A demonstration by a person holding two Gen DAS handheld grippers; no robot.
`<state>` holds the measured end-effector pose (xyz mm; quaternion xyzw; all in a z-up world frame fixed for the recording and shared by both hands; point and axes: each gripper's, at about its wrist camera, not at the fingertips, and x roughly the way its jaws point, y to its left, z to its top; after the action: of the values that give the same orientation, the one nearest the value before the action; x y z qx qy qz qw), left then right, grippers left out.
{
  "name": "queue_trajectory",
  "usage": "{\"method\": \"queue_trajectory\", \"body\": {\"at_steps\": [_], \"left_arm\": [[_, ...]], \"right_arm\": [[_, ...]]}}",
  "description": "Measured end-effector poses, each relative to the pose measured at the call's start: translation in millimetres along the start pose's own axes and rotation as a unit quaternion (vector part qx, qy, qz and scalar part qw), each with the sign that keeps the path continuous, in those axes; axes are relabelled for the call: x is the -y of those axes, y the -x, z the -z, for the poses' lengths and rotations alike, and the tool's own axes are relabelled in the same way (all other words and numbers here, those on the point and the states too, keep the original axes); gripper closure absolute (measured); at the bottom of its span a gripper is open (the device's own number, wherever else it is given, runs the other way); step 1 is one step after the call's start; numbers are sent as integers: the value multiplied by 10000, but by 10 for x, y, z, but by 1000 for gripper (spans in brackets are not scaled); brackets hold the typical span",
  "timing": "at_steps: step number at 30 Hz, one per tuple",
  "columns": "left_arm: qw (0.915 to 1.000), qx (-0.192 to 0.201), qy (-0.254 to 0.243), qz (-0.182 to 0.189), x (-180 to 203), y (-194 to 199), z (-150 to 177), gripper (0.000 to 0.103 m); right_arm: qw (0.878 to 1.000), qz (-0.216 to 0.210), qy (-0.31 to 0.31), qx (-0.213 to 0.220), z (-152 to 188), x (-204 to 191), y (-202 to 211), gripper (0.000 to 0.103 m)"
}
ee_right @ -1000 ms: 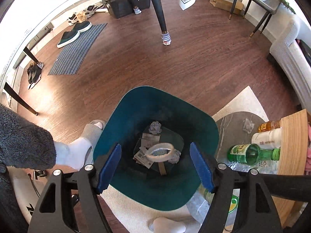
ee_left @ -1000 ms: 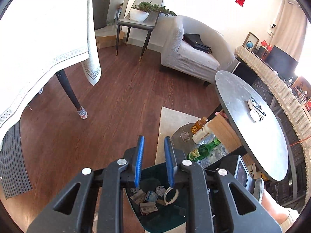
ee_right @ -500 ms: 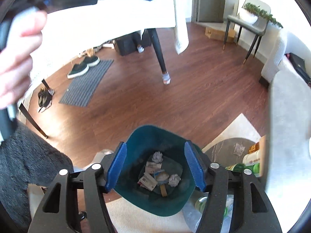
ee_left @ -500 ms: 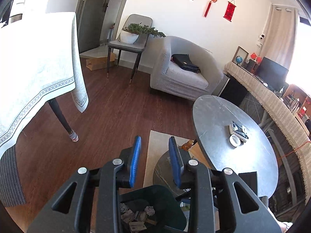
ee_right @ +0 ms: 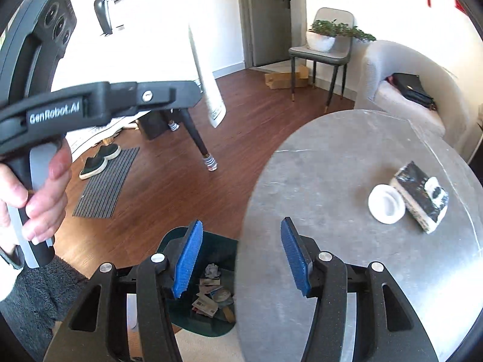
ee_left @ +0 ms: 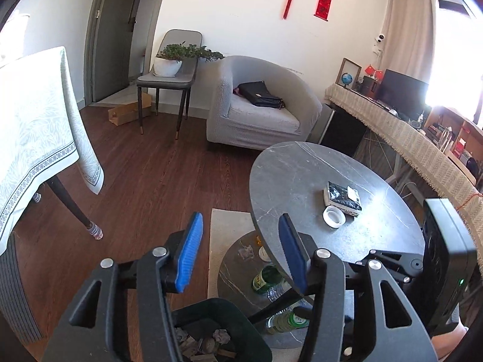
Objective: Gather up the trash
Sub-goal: 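Move both tools back over the table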
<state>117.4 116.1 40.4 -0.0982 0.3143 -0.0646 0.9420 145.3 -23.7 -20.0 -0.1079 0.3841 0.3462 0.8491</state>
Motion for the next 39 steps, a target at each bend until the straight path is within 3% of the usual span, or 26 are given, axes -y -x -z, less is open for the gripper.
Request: {"method": "queue_trajectory", "body": {"at_steps": [2,11,16,21,30,34,39], "left_arm": [[9999,-59,-73,47,96,-80,-5,40],[9986,-234,-383,264,537,-485,-33,35],[9972,-368,-552,349,768,-725,-45,29],[9946,-669,-730,298,937,-995,-19,28],[9906,-955,-899,387,1155,-1276,49,28],[9881,-1060,-1034,414,1263,-1374,73,29],[9840,-1286,-1148,445,1349,-1482,159,37]], "right_arm": [[9998,117,-153,93,9,171,74,48],[9955,577,-715,243,151,879,247,48],[9931,812,-810,251,247,1130,363,29],[9909,943,-886,358,290,1351,464,21],[9920,859,-920,45,417,1631,498,20],[9952,736,-623,-176,411,1624,459,20],[9965,634,-527,-116,346,1723,480,20]]}}
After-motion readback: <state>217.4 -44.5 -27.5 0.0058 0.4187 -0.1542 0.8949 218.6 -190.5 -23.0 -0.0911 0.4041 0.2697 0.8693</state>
